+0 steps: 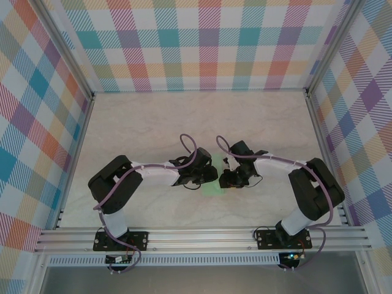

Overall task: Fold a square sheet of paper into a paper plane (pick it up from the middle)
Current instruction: Fold the triangle a second time at the center of the table.

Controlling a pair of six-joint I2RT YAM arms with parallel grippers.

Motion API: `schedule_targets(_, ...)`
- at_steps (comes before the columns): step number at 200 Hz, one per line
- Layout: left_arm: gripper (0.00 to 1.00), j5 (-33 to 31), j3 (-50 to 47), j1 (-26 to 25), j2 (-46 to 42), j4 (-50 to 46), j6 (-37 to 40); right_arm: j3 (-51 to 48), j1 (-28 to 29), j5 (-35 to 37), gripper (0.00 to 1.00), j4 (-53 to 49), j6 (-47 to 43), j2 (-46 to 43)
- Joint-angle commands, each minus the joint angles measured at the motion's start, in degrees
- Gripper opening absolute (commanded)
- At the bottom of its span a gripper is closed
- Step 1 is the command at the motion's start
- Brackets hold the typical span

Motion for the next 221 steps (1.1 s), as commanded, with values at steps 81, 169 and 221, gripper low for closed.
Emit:
schedule_targets(81, 0.27, -2.1, 1.5, -0.9, 0.8, -1.6, 0.0, -4.3, 0.5, -14.5, 0.08, 4.9, 3.6, -5.9)
schedule_targets(169, 0.27, -2.0, 1.6, -0.9, -0.5, -1.6, 0.0, -2.1, 0.9, -7.5, 0.40, 6.5, -1.6, -2.1)
schedule_targets(221, 0.29, -7.0, -1.8, -0.8, -7.8, -4.1, -0.4, 1.9, 0.8, -9.9, 0.38, 8.3, -2.8, 2.9)
